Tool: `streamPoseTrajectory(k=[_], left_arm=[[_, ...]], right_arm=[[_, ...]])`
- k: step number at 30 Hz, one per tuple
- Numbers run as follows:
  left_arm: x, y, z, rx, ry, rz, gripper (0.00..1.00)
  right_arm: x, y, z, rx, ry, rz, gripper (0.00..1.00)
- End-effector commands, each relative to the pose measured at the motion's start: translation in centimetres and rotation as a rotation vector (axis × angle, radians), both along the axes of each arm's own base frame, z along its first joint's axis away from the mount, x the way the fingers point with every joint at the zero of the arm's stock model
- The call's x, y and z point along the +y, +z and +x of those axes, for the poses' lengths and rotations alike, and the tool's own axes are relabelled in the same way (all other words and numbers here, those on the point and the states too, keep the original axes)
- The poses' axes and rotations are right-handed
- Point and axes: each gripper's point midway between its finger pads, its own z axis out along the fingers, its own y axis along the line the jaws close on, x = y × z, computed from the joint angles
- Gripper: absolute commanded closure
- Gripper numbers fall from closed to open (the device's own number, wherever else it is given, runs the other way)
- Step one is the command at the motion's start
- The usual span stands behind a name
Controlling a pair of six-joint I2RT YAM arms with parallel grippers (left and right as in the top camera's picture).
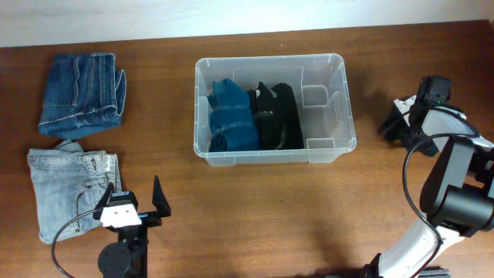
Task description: Pack container
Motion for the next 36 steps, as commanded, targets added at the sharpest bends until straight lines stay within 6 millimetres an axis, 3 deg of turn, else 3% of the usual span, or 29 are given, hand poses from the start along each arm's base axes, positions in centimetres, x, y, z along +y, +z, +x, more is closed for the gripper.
streamPoseTrajectory(k=[1,2,9,11,18,25,27,30,33,36], left_arm=[[0.0,-0.1,0.0,0.001,-0.004,0.008,0.01],[0.0,-0.1,0.0,0.001,-0.003,0.008,0.01],[0.0,-0.1,0.0,0.001,-0.004,0.008,0.01],[0.0,-0.1,0.0,0.001,-0.004,0.008,0.01],[0.0,-0.1,0.0,0.001,-0.004,0.008,0.01],[0.0,-0.1,0.0,0.001,-0.004,0.007,0.01],[0.0,-0.1,0.0,0.001,-0.004,0.008,0.01],[0.0,-0.1,0.0,0.001,-0.004,0.008,0.01],[0.0,-0.1,0.0,0.001,-0.004,0.008,0.01],[0.0,-0.1,0.0,0.001,-0.004,0.008,0.01]], right_arm=[[0.1,-2.5,-1.3,0.062,-0.018,0.022,0.44],[0.2,-2.5,-1.2,0.055,-0.027,0.026,0.54],[0.1,-2.3,-0.9,-0.045,-0.172,0.038,0.83],[-0.3,-1.5,-0.1,-0.126,-0.270,0.042,0.96],[-1.0,2.5,2.0,-0.292,-0.528,0.082,0.96],[-0.6,8.8,3.9,-0.401,-0.695,0.161,0.96],[0.3,11.9,5.1,-0.453,-0.719,0.208,0.96],[3.2,16.9,6.7,-0.523,-0.739,0.304,0.96],[8.5,22.2,7.7,-0.561,-0.701,0.417,0.96],[12.6,25.9,7.8,-0.596,-0.645,0.472,0.96]])
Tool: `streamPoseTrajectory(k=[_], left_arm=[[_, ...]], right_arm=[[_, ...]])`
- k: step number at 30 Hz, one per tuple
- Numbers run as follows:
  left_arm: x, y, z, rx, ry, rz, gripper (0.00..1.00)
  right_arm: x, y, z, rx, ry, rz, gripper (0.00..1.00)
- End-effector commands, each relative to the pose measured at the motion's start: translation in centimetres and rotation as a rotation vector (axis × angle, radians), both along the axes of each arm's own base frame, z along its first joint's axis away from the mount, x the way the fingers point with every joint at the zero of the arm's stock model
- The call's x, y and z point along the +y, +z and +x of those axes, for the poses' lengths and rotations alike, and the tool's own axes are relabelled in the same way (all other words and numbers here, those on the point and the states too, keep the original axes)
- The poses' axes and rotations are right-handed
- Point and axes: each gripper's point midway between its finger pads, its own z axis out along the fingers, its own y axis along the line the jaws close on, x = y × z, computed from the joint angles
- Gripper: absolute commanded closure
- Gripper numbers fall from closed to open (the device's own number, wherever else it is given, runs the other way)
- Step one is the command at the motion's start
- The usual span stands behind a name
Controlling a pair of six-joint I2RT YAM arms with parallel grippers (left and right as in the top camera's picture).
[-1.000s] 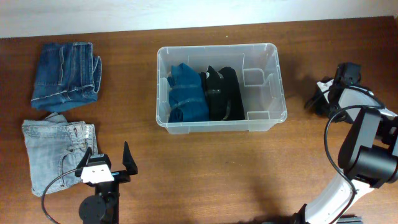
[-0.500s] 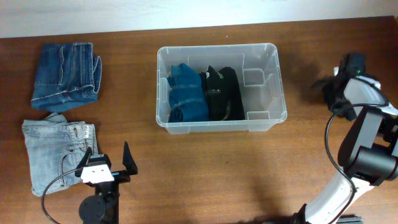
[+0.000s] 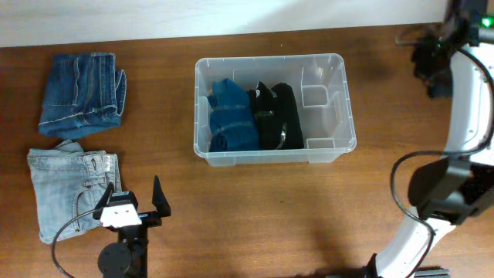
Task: Pack container
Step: 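Lift the black item and carry it toward the bin, then lower the black item into the bin's right side and release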
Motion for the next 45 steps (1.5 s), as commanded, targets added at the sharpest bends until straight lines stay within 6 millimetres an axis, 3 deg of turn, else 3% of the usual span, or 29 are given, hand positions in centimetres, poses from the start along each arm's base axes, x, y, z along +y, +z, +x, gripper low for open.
streamPoseTrajectory(k=[1,5,12,14,17,22,25,30,33,45], left_arm=[[0.0,-0.1,0.0,0.001,-0.004,0.008,0.01],[0.0,-0.1,0.0,0.001,-0.004,0.008,0.01],[0.0,-0.1,0.0,0.001,-0.004,0.008,0.01],[0.0,-0.1,0.0,0.001,-0.004,0.008,0.01],[0.0,-0.1,0.0,0.001,-0.004,0.008,0.01],[0.0,-0.1,0.0,0.001,-0.004,0.008,0.01],[0.0,-0.1,0.0,0.001,-0.004,0.008,0.01],[0.0,-0.1,0.0,0.001,-0.004,0.008,0.01],[0.0,-0.1,0.0,0.001,-0.004,0.007,0.01],[0.0,-0.1,0.0,0.001,-0.004,0.008,0.01]], right_arm=[[7.4,6.3,1.5,-0.168,0.090,0.073,0.96],[13.6,8.6,1.5,-0.212,0.200,0.101,0.96],[21.8,7.1,0.6,-0.194,0.136,0.222,0.96],[23.0,6.7,0.5,-0.191,0.118,0.240,0.96],[24.2,5.1,0.1,-0.156,0.072,0.259,0.96],[26.6,-0.2,0.2,-0.068,0.056,0.260,0.96],[27.6,-3.5,0.2,-0.023,0.065,0.249,0.96],[26.6,-6.8,-0.8,0.018,-0.086,0.226,0.96],[26.1,-7.8,-0.9,0.004,-0.178,0.219,0.96],[26.5,-9.7,-0.4,0.015,-0.182,0.217,0.96]])
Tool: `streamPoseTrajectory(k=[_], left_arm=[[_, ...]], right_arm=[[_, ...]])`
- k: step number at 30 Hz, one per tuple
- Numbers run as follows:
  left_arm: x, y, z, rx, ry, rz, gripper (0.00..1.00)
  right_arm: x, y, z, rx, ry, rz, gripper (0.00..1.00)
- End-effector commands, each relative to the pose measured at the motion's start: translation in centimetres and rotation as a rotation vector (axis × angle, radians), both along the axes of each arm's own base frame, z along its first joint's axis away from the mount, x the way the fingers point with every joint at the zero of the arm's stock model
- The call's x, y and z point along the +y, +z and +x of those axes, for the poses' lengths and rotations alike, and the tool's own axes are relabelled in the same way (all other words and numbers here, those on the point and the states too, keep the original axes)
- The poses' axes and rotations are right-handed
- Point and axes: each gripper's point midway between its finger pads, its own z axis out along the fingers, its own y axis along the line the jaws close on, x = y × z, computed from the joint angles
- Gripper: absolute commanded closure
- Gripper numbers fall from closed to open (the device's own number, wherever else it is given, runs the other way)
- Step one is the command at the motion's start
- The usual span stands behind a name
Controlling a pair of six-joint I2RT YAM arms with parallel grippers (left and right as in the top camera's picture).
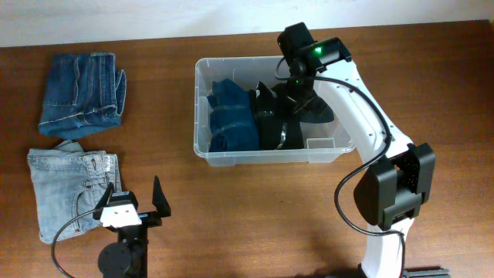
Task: Pack container
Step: 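Lower the black item into the bin's right side and release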
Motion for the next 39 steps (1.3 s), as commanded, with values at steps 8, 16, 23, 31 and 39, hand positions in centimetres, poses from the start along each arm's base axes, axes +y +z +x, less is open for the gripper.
streamPoseTrajectory(k=[8,16,23,31,39], left_arm=[[0.0,-0.1,0.0,0.001,-0.004,0.008,0.01],[0.0,-0.1,0.0,0.001,-0.004,0.008,0.01],[0.0,-0.1,0.0,0.001,-0.004,0.008,0.01],[0.0,-0.1,0.0,0.001,-0.004,0.008,0.01],[0.0,-0.1,0.0,0.001,-0.004,0.008,0.01]], right_arm=[[-0.3,-3.9,-0.1,0.076,-0.014,-0.061,0.96],[-0.5,-5.4,-0.3,0.090,-0.015,-0.071,0.96],[-0.7,-5.4,-0.4,0.092,-0.013,-0.080,0.82],[-0.9,-5.4,-0.3,0.090,-0.009,-0.093,0.51],[-0.5,-5.4,-0.2,0.089,0.002,-0.076,0.88]])
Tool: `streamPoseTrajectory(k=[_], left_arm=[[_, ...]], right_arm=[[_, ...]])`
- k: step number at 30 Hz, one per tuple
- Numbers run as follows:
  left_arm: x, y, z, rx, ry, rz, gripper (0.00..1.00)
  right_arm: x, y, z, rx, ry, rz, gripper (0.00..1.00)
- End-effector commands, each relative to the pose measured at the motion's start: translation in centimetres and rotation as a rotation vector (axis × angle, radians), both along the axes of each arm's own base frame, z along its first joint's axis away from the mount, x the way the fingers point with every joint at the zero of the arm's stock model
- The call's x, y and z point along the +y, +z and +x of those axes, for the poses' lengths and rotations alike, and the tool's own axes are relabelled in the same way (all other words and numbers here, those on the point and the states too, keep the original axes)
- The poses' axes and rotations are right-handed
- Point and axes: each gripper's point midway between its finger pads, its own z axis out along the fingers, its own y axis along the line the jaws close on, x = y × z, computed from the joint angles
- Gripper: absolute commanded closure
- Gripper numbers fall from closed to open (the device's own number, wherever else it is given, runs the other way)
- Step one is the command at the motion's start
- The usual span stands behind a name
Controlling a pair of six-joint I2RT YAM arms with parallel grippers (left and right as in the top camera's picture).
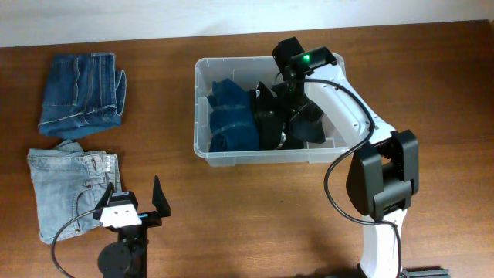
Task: Pack container
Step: 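Lower the black item into the bin's right side and release, then lift the right gripper out and retract it to the right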
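A clear plastic container (202,108) stands in the middle of the table. Folded dark blue jeans (230,116) lie in its left part, and a black garment (268,122) lies beside them. My right gripper (299,117) reaches down into the container's right part, next to the black garment. Its dark fingers merge with the garment, so its state is unclear. My left gripper (133,194) stands open near the front left, beside folded light jeans (65,193). Folded blue jeans (81,93) lie at the far left.
The right arm's white links (351,108) arch over the container's right wall from its base (382,193) at the front right. The container's small moulded compartments on the right are partly covered by the arm.
My right gripper has gone from above the container's middle to lower inside its right part. The left arm and the clothes on the table have not moved.
My right gripper was low on the table at the far right. Then it was raised near the back right corner. After that it hung over the container beside the black garment, and now it is down inside the container. The left arm stayed still throughout.
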Motion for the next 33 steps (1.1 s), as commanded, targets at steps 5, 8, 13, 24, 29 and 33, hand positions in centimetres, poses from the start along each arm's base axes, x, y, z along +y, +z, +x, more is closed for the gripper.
streamPoseTrajectory(k=[5,8,13,24,29,33], left_arm=[[0.0,-0.1,0.0,0.001,-0.004,0.008,0.01],[0.0,-0.1,0.0,0.001,-0.004,0.008,0.01],[0.0,-0.1,0.0,0.001,-0.004,0.008,0.01],[0.0,-0.1,0.0,0.001,-0.004,0.008,0.01],[0.0,-0.1,0.0,0.001,-0.004,0.008,0.01],[0.0,-0.1,0.0,0.001,-0.004,0.008,0.01]], right_arm=[[3.5,-0.4,1.5,-0.021,0.222,0.137,0.92],[3.7,-0.4,1.6,-0.026,0.224,0.148,0.90],[3.5,-2.1,0.9,0.001,0.221,0.141,0.89],[3.6,-2.1,1.3,-0.030,0.288,0.138,0.86],[4.0,4.5,2.4,-0.126,0.367,0.139,0.69],[3.6,12.6,1.8,-0.210,0.478,0.115,0.21]])
